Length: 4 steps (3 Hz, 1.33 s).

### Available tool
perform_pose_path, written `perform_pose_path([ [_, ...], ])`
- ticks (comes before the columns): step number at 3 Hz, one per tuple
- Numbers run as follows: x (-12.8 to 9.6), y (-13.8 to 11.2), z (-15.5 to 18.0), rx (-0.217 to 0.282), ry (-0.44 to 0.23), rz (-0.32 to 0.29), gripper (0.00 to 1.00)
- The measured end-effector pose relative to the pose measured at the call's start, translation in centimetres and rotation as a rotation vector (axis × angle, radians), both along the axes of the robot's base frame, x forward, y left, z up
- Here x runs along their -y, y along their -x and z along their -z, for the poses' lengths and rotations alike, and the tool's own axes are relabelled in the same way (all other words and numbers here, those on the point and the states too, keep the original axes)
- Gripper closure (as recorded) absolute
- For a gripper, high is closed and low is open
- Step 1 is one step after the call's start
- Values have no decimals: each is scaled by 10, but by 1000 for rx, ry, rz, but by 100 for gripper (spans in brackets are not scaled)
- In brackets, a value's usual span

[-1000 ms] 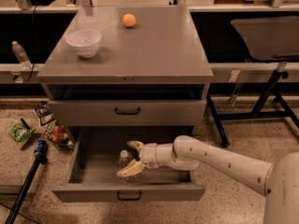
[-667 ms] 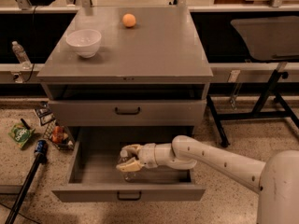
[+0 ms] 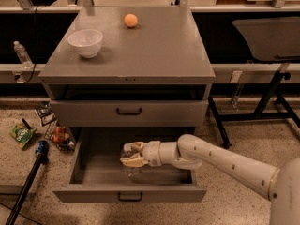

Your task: Pick water bottle from middle drawer and place on counter

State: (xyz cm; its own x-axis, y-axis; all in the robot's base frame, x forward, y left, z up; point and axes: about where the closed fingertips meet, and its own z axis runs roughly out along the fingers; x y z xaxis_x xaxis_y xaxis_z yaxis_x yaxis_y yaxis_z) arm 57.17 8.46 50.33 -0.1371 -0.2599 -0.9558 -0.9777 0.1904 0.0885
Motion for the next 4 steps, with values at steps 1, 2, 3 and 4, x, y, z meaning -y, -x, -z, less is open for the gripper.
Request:
perform_pose_path([
  [1, 36, 1, -57, 34, 6, 117, 100],
  [2, 66, 1, -120, 63, -3, 178, 100],
  [3, 88, -1, -176, -12, -75, 198, 100],
  [4, 107, 1, -234, -51, -155, 213, 100],
])
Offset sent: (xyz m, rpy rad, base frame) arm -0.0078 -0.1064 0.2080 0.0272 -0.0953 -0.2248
